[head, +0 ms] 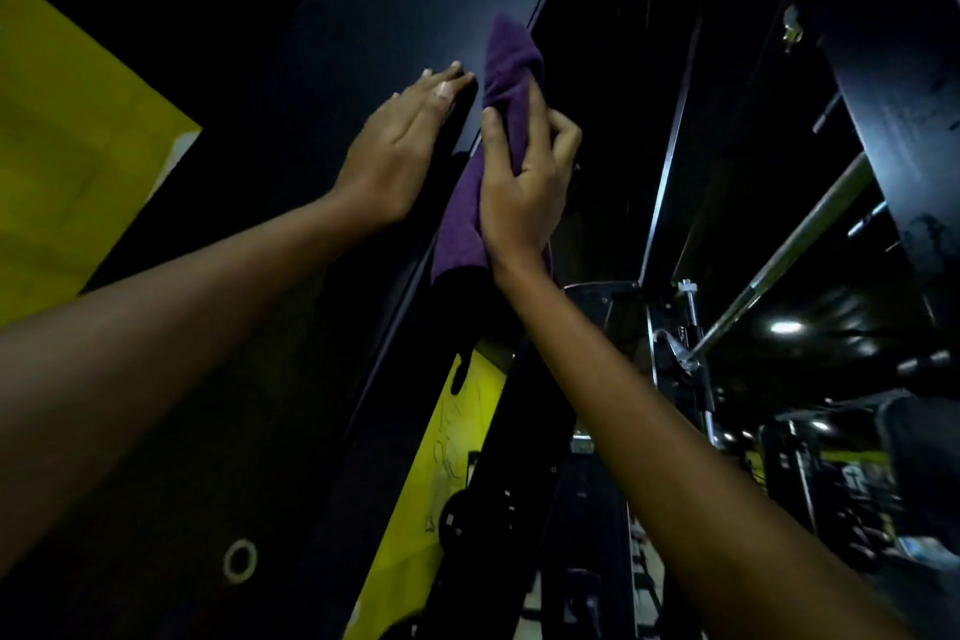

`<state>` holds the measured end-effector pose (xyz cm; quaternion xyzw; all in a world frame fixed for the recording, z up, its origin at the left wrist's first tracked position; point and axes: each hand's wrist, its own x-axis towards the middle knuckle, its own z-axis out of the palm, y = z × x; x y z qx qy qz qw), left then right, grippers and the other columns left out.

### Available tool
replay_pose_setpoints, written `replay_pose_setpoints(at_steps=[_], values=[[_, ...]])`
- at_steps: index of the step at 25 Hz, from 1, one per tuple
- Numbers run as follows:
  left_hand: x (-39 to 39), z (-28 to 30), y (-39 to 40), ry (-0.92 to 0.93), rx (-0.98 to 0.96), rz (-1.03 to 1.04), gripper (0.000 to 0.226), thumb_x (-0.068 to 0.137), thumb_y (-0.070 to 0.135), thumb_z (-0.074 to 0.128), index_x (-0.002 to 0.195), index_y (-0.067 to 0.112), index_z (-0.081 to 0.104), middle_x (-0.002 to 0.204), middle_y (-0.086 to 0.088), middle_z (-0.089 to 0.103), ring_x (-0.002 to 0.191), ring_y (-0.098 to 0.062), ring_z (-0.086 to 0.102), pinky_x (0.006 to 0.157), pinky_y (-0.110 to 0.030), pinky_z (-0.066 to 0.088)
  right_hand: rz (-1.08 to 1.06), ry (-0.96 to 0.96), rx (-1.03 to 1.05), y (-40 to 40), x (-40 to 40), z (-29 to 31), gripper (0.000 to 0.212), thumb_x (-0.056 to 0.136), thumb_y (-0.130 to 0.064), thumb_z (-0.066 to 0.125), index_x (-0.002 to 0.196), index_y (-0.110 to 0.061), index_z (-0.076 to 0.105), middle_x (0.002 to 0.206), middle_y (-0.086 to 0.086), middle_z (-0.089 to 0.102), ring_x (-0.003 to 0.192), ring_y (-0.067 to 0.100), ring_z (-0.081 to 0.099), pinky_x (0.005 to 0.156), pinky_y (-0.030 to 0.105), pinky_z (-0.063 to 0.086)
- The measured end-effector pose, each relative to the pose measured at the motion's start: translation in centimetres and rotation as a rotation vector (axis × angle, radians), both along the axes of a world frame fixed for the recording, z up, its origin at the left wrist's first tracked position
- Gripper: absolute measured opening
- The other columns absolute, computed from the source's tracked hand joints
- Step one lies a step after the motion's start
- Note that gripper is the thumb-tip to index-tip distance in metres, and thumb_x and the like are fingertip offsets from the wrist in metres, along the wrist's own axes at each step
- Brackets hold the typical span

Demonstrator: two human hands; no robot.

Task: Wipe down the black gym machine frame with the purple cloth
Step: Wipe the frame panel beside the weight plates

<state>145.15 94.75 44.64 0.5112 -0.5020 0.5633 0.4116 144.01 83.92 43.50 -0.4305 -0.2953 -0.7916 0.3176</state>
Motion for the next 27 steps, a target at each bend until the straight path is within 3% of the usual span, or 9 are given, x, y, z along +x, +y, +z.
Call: replay_pose_setpoints(at_steps=[4, 7, 10, 12, 14, 18, 21, 24, 27], values=[[0.1, -1.8, 0.2, -0.035, -0.031, 0.034, 0.053, 0.096, 0.035, 0.026, 0.137, 0.01, 0.048, 0.147, -0.004, 0.043, 0.141, -0.015, 0.03, 0.118, -0.038, 0.021, 0.037, 0.154, 0.062, -1.2, -0.4, 1.0, 0.05, 0.091, -0.029, 0.057, 0.135, -0.006, 0.05, 0.111, 0.005, 0.042, 0.106, 0.022, 0.052, 0.077, 0.008, 0.037], [1.1, -3.1, 1.1, -0.076, -0.006, 0.106, 0.049, 0.098, 0.032, 0.026, 0.138, 0.013, 0.048, 0.147, -0.003, 0.042, 0.141, -0.016, 0.03, 0.118, -0.032, 0.018, 0.048, 0.319, 0.192, -0.5, -1.2, 0.9, 0.048, 0.097, -0.031, 0.051, 0.141, -0.017, 0.043, 0.126, 0.008, 0.043, 0.113, 0.02, 0.05, 0.08, 0.019, 0.039], [1.4, -4.0, 1.6, -0.1, -0.003, 0.166, 0.048, 0.1, 0.03, 0.025, 0.14, 0.013, 0.045, 0.148, -0.003, 0.041, 0.141, -0.015, 0.03, 0.115, -0.028, 0.017, 0.048, 0.225, 0.172, 2.0, -0.3, -4.6, 0.048, 0.094, -0.029, 0.055, 0.138, -0.013, 0.047, 0.123, 0.01, 0.045, 0.112, 0.024, 0.052, 0.09, 0.033, 0.045], [1.1, -4.2, 1.4, -0.1, -0.011, 0.214, 0.048, 0.1, 0.03, 0.024, 0.141, 0.013, 0.043, 0.149, -0.003, 0.04, 0.141, -0.014, 0.029, 0.115, -0.028, 0.016, 0.059, 0.204, 0.098, 2.9, 0.7, -9.6, 0.051, 0.089, -0.03, 0.054, 0.135, -0.008, 0.05, 0.116, 0.007, 0.044, 0.109, 0.026, 0.053, 0.089, 0.033, 0.047], [1.0, -4.6, 1.5, -0.097, -0.015, 0.247, 0.048, 0.101, 0.03, 0.024, 0.142, 0.013, 0.042, 0.15, -0.003, 0.038, 0.142, -0.014, 0.028, 0.116, -0.029, 0.015, 0.052, 0.282, 0.068, 2.1, 1.3, -11.0, 0.052, 0.09, -0.031, 0.051, 0.135, -0.006, 0.048, 0.115, 0.006, 0.041, 0.108, 0.023, 0.052, 0.092, 0.031, 0.046], [1.7, -6.6, 2.0, -0.101, -0.004, 0.285, 0.045, 0.099, 0.022, 0.031, 0.143, 0.013, 0.041, 0.151, -0.004, 0.037, 0.142, -0.018, 0.028, 0.117, -0.031, 0.014, 0.133, 0.527, 0.308, 1.6, 0.8, -9.2, 0.048, 0.098, -0.026, 0.049, 0.143, -0.012, 0.039, 0.131, 0.015, 0.042, 0.122, 0.025, 0.046, 0.096, 0.025, 0.034], [1.9, -8.7, 2.6, -0.078, -0.005, 0.27, 0.046, 0.097, 0.017, 0.032, 0.142, 0.01, 0.041, 0.15, -0.006, 0.037, 0.142, -0.021, 0.028, 0.117, -0.033, 0.015, 0.066, 0.315, 0.228, 5.2, 1.0, -14.5, 0.052, 0.091, -0.031, 0.055, 0.135, -0.003, 0.049, 0.121, 0.019, 0.048, 0.113, 0.031, 0.052, 0.095, 0.034, 0.042], [1.9, -11.0, 3.1, -0.047, -0.002, 0.258, 0.046, 0.097, 0.013, 0.032, 0.142, 0.008, 0.04, 0.151, -0.01, 0.036, 0.143, -0.024, 0.026, 0.117, -0.034, 0.013, 0.084, 0.246, 0.118, 5.0, 1.6, -16.2, 0.059, 0.085, -0.038, 0.048, 0.126, 0.004, 0.055, 0.111, 0.024, 0.051, 0.105, 0.034, 0.056, 0.089, 0.023, 0.043], [2.0, -13.2, 3.3, 0.004, -0.019, 0.255, 0.045, 0.098, 0.011, 0.033, 0.142, 0.007, 0.039, 0.151, -0.011, 0.035, 0.143, -0.023, 0.025, 0.116, -0.033, 0.011, 0.135, 0.298, 0.217, 4.3, 1.7, -14.5, 0.063, 0.084, -0.043, 0.045, 0.125, 0.003, 0.057, 0.113, 0.023, 0.053, 0.106, 0.034, 0.057, 0.085, 0.016, 0.038]])
